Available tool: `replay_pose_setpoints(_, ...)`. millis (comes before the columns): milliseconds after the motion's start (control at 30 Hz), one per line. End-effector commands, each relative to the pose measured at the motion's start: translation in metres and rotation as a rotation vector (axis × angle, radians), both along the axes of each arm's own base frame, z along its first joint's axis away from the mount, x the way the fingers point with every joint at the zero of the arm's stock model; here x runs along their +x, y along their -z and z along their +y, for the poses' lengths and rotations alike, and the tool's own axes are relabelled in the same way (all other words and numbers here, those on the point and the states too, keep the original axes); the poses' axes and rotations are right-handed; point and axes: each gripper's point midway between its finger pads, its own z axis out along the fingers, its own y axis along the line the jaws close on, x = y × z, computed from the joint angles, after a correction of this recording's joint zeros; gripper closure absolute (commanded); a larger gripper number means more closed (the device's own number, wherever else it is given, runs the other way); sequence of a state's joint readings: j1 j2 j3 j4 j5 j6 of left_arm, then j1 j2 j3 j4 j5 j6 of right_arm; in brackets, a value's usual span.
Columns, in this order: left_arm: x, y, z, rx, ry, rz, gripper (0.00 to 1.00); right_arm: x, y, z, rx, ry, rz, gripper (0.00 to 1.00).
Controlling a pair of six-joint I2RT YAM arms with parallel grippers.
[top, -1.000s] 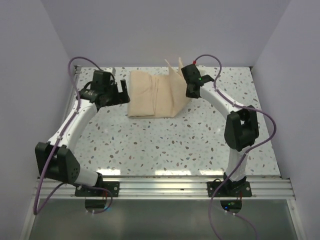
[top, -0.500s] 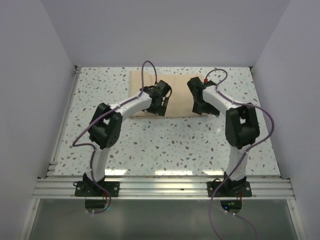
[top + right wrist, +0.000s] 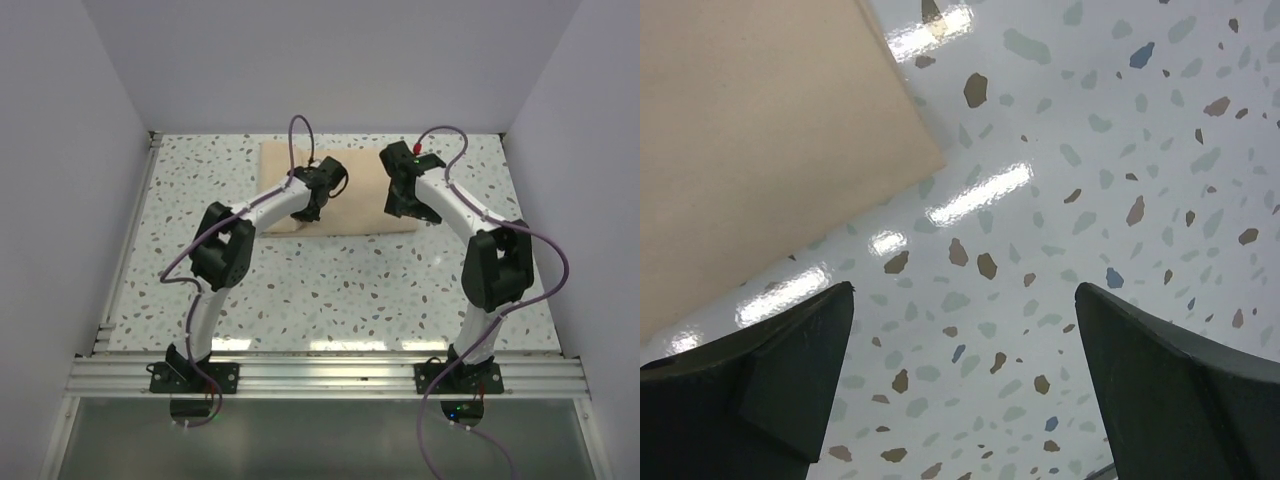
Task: Open and lay out the surgical kit
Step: Open the surgical kit at the center of the board.
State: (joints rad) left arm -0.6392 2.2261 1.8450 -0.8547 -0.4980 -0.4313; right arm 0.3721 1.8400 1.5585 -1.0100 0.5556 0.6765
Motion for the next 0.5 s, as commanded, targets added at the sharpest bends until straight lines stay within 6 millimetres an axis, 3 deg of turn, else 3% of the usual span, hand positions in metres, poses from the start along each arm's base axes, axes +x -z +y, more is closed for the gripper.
replay_pose_setpoints(0,0.024,-0.050,0.018,-0.018,-0.064,-0.106,0.97,0.011,-0.037,0.004,0.026,-0.007,-0.082,0.05)
replay_pose_setpoints(100,0.029,-0.082,0.036,-0.118,-0.116,-0.139,1.00,0.018,-0.045,0.006,0.026,-0.018,-0.105,0.06)
replay_pose_setpoints(167,0.037,-0.097,0.061,-0.202,-0.182,-0.172,1.00,0.023,-0.046,0.006,0.020,-0.029,-0.108,0.08)
replay_pose_setpoints(200,0.028,-0.106,0.071,-0.257,-0.197,-0.172,1.00,0.027,-0.048,0.007,0.019,-0.038,-0.115,0.08)
replay_pose_setpoints(233,0.030,-0.110,0.097,-0.285,-0.266,-0.186,1.00,0.030,-0.044,0.009,0.020,-0.043,-0.107,0.10)
replay_pose_setpoints(267,0.027,-0.131,0.108,-0.338,-0.287,-0.239,1.00,0.033,-0.045,0.011,0.022,-0.052,-0.108,0.10)
replay_pose_setpoints(300,0.016,-0.120,0.125,-0.333,-0.326,-0.215,1.00,0.038,-0.044,0.014,0.028,-0.062,-0.111,0.11)
replay_pose_setpoints(333,0.014,-0.121,0.155,-0.340,-0.407,-0.229,1.00,0.045,-0.044,0.018,0.039,-0.078,-0.113,0.11)
replay_pose_setpoints(367,0.005,-0.133,0.172,-0.351,-0.446,-0.262,1.00,0.051,-0.044,0.022,0.047,-0.086,-0.120,0.11)
replay_pose_setpoints(400,-0.009,-0.119,0.188,-0.331,-0.491,-0.229,1.00,0.061,-0.055,0.026,0.057,-0.099,-0.150,0.11)
replay_pose_setpoints(433,-0.017,-0.115,0.215,-0.327,-0.572,-0.232,0.95,0.067,-0.056,0.030,0.069,-0.108,-0.158,0.11)
replay_pose_setpoints(467,-0.034,-0.105,0.226,-0.331,-0.604,-0.204,0.82,0.076,-0.052,0.034,0.081,-0.116,-0.163,0.11)
